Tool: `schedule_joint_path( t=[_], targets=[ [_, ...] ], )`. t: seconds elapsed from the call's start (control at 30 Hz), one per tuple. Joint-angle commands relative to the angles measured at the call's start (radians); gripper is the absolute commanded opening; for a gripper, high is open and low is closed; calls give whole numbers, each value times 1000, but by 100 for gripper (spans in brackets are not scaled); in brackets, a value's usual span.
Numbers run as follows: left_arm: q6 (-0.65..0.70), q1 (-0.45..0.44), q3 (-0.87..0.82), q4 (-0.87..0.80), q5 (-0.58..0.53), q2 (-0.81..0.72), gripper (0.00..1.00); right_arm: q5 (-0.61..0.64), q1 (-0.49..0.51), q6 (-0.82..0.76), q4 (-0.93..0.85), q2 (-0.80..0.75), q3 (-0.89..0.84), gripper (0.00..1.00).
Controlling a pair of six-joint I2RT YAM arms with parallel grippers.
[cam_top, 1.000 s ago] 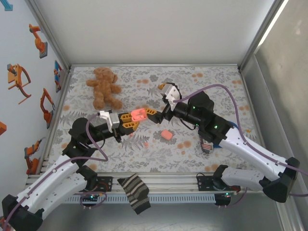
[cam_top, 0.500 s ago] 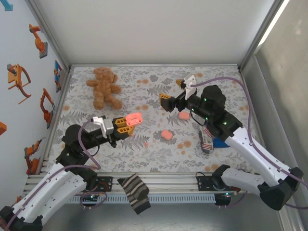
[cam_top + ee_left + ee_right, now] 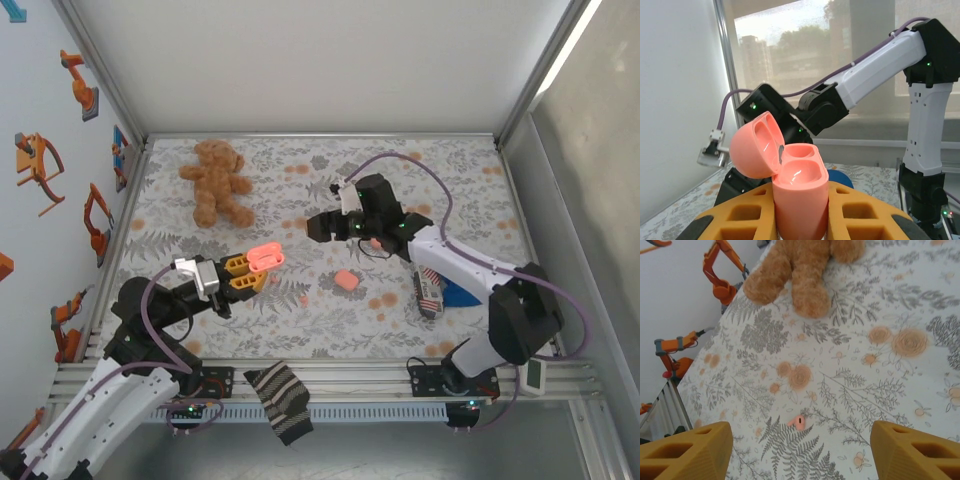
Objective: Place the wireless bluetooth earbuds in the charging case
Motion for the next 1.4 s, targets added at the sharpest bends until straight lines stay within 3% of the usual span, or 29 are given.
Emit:
schedule_joint_path(
  t=[0.0,0.33,0.47,0.83,1.37],
  targets=[
    [-9,-5,-7,-10,-11,-14,10,-55,25,91,27,84,30,68],
    [-13,-7,-1,-19,-18,-6,10,-43,158,92,-72,393,212,46],
    [-14,-5,4,-26,-19,-5,10,-23,186,75,-124,481,287,41],
    [-14,-6,9,-35,-28,11,10,-26,229,49,-199,612,392,35],
    [-11,-6,18,-66,-45,16,10,22,263,-14,-326,662,457,33]
  ],
)
